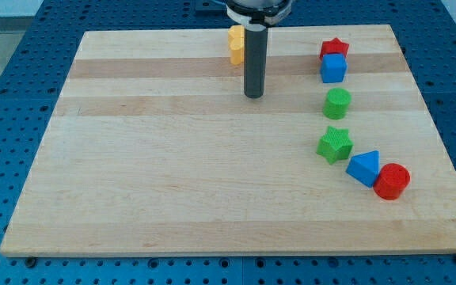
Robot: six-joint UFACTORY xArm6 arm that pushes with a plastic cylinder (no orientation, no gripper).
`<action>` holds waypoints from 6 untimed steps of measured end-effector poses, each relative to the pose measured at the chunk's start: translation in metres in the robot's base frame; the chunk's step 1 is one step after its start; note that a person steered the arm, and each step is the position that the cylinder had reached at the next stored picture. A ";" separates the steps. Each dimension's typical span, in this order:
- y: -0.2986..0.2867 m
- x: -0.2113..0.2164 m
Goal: Push the green circle towards the center right
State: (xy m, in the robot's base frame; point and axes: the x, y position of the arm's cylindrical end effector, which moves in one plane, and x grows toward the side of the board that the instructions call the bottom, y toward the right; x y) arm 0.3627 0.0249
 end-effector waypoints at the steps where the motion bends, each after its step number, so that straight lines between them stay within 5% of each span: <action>1: 0.000 0.003; 4: 0.004 0.003; 6: 0.073 0.038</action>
